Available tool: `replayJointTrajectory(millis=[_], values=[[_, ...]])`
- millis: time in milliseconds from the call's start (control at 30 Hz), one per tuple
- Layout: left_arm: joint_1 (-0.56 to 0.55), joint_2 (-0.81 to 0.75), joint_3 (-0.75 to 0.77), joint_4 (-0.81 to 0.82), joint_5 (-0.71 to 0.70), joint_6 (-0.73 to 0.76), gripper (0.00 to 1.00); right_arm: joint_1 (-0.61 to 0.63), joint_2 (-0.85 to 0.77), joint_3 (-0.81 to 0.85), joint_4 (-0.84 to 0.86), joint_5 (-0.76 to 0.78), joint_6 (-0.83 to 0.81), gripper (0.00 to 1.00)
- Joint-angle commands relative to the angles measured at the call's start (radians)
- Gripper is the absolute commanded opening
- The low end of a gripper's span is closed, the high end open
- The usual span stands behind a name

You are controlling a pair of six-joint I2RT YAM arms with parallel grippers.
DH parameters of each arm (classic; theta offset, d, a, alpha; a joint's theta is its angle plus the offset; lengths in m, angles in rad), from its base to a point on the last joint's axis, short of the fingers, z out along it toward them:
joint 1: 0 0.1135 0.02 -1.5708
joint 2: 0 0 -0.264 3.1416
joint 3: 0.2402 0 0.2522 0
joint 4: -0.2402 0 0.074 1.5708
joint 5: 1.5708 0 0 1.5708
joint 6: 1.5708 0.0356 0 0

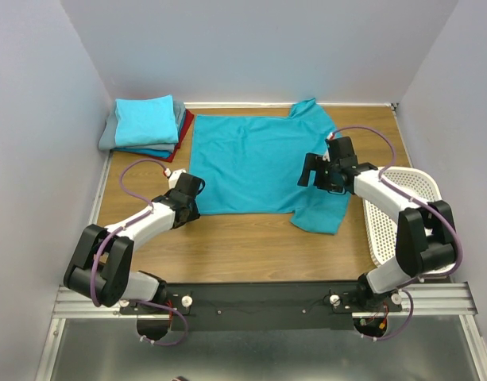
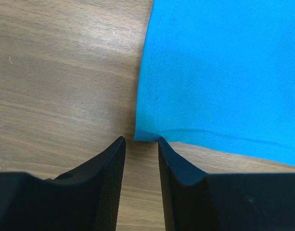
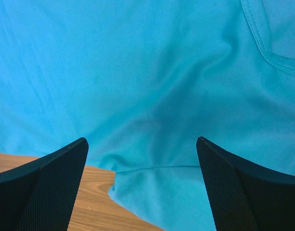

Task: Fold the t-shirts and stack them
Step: Fold the tshirt

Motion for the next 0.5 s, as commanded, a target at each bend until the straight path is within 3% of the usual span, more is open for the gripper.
replayJointTrajectory(millis=[0, 467], values=[[-0.002, -0.014, -0.004, 0.016, 0.015, -0.009, 0.41, 0.002, -0.054, -0.036, -0.005, -0.003, -0.009, 1.0], [0.011, 0.008, -0.001, 0.027, 0.03, 0.0, 0.35, 0.002, -0.108, -0.093, -0.005, -0.011, -0.014, 1.0]])
